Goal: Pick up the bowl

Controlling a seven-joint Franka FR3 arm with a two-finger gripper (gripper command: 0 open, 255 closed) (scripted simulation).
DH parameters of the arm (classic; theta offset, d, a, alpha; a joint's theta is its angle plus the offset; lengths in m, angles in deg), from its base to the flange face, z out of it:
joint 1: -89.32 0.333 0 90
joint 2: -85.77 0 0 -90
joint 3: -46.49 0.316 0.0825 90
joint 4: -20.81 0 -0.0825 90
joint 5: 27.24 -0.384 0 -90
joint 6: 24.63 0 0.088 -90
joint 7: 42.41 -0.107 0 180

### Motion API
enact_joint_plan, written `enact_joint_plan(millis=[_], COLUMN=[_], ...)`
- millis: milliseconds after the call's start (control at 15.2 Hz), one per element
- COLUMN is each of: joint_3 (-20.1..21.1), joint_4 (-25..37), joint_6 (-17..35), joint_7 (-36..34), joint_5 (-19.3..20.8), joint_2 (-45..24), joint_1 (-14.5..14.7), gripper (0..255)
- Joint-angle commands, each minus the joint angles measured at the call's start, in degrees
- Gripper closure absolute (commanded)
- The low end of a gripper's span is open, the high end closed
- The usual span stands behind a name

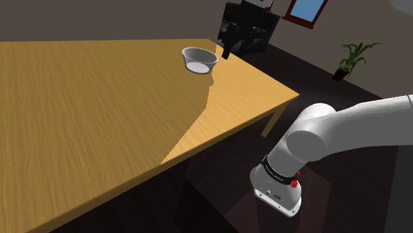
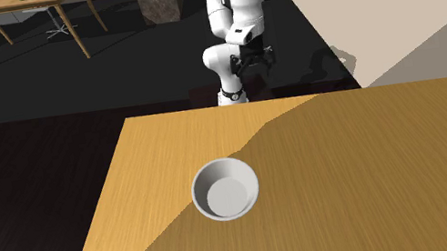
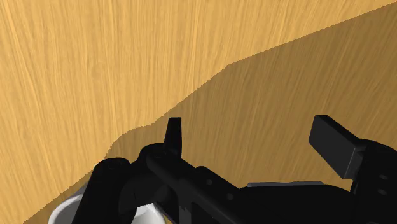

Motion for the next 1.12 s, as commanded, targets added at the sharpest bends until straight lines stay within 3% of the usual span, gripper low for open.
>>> enact_joint_plan(millis=[0, 528, 1056], joint_3=[0.0, -0.24, -0.69], joint_4=[0.0, 11.17, 26.88], joint_6=[0.0, 5.94, 7.08], joint_7=[0.0, -0.17, -0.93], joint_5=[0.0, 2.74, 5.51], joint_2=[0.0, -19.75, -39.18], joint_1=[0.0, -1.53, -2.74], gripper=[0, 0, 0])
